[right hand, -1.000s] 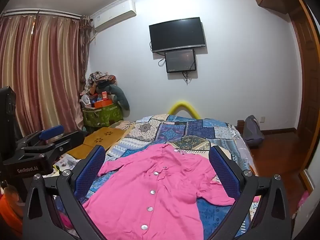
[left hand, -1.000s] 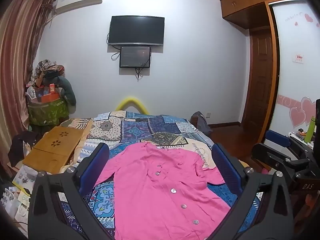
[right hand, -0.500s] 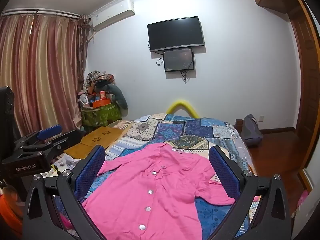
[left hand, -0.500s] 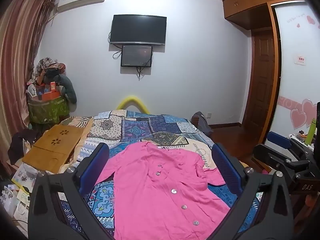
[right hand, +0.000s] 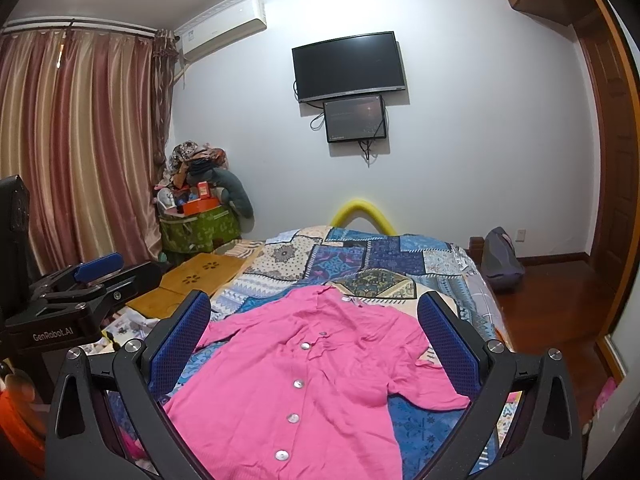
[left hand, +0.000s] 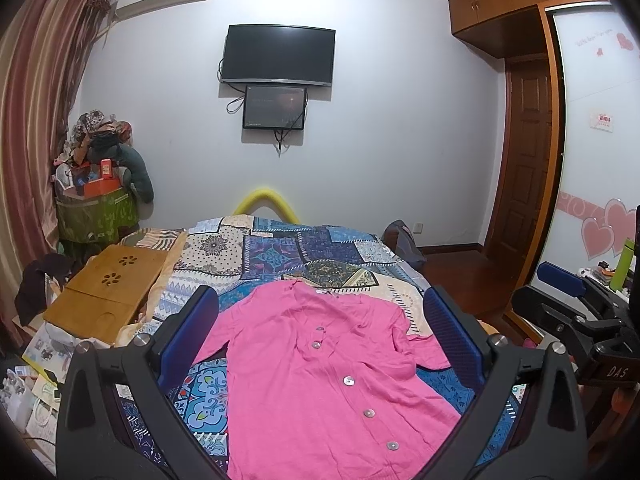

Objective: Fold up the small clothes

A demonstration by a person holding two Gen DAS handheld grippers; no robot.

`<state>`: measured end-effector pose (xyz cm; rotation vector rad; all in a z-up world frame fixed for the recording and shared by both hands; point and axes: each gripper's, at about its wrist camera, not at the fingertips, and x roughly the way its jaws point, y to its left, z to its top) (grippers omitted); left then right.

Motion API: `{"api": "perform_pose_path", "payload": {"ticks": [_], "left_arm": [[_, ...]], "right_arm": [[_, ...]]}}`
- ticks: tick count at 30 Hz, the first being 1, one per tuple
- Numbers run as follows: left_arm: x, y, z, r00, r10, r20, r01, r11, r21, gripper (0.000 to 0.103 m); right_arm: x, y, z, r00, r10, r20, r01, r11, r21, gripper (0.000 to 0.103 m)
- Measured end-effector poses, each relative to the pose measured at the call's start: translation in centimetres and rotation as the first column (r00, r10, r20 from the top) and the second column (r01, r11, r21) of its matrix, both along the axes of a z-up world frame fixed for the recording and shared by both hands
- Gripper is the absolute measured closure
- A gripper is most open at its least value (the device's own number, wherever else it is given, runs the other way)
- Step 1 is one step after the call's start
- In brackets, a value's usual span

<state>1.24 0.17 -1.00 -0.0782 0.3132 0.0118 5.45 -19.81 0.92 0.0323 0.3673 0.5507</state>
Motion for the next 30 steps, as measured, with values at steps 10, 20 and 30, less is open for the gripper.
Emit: {"api": "perform_pose_path", "payload": {"ticks": [10,20,30], "left_arm": [[-0.14,0.13,0.1,1.0,-0.001,0.004,0.001,1.0,0.0,0.0],[0.17,-0.16,0.21,1.0,-0.006,-0.004,0.006,1.0,0.007,0.0],[0.05,-0.22,0.47,1.0,-0.008,-0.007,0.009,1.0,0.012,0.0]], "right_arm": [[-0.08,0.02,0.07,1.0,-0.002,0.0,0.002,1.0,0.0,0.0],[-0.07,0.03,0.05,1.0,-0.001,-0.001,0.001,1.0,0.0,0.0],[-0.01,-0.06,0.14,1.0,-0.002,-0.004,0.002,1.0,0.002,0.0]]}}
